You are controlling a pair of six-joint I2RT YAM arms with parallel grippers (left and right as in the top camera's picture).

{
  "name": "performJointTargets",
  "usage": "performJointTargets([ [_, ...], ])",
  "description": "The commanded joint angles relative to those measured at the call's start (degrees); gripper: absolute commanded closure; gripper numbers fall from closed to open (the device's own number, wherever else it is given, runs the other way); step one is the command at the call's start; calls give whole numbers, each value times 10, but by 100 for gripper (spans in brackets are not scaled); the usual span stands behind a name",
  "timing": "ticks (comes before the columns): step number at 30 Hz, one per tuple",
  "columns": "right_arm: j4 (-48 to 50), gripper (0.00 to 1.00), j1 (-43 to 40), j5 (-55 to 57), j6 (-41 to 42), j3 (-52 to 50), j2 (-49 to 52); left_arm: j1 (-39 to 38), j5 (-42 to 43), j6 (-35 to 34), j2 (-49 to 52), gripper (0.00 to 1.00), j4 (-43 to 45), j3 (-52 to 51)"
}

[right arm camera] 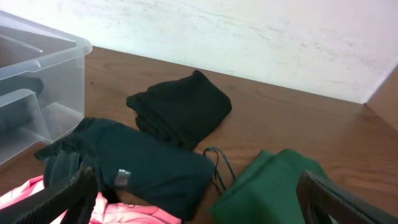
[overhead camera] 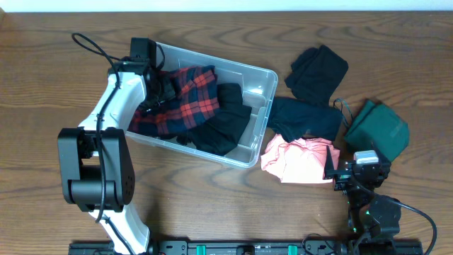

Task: Pack container
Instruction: 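Lower the plaid shirt into the bin and push it flat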

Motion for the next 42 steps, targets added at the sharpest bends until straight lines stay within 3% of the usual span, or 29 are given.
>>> performJointTargets([
  [1,1,1,-2,4,-9,-2,-3,0,-15,-11,-11,43,-14,50],
  [6,1,1,-2,4,-9,-2,-3,-7,0,-12,-94,34,-29,131],
  [10,1,1,-2,4,-9,-2,-3,-22,2,-9,-135,30,-49,135],
  [15,1,1,-2,4,-9,-2,-3,-56,72,94,-112,27,-127,118],
  [20,1,1,-2,4,-9,-2,-3,-85,90,148,-45,25,-126,75],
  [24,1,1,-2,4,-9,-2,-3,-86,88,145,43,25,-119,67],
  [26,1,1,-2,4,-9,-2,-3,-86,88,141,84,35,-119,67],
  [29,1,1,-2,4,-9,-2,-3,-81,88,92,104,39,-121,67],
  [36,1,1,-2,4,-9,-2,-3,-62,67,24,20,39,-143,139],
  [39,1,1,-2,4,-9,-2,-3,-56,-16,22,-50,38,-144,175],
  [42,1,1,-2,4,-9,-2,-3,-41,-99,22,-107,28,-148,178],
])
